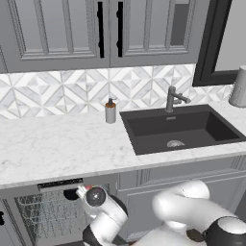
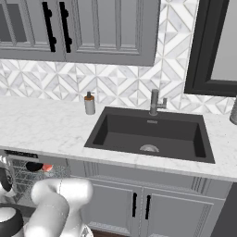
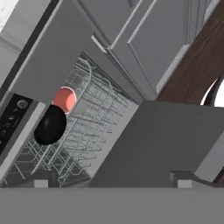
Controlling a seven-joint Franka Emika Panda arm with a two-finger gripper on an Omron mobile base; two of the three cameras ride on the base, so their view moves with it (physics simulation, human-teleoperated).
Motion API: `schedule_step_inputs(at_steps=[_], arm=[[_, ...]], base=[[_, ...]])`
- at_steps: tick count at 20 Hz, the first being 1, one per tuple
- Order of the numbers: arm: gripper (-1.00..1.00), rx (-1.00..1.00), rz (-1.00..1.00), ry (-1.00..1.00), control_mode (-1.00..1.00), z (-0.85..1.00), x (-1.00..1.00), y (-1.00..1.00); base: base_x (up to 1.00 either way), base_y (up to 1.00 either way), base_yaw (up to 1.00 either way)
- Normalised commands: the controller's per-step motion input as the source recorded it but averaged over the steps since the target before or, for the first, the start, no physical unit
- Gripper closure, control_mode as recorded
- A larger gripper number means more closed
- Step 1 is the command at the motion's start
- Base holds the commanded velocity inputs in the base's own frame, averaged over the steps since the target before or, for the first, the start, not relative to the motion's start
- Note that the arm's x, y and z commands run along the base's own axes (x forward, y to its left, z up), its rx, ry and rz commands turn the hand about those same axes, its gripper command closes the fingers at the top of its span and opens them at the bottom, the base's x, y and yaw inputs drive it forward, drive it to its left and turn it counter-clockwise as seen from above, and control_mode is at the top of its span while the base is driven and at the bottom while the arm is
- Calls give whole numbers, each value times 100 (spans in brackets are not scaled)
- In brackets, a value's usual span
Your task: Pick up the cup and bowl from the counter, place them in the dishwasher, and close the dishwasher door.
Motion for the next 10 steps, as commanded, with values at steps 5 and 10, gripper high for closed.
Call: schedule_step_inputs(at_steps=[5,10], arm=[[-100,-10,12,-16,-100,0,-100,1],[-100,-9,16,1,-100,6,-100,19]], base=[[0,0,0],[0,0,0]])
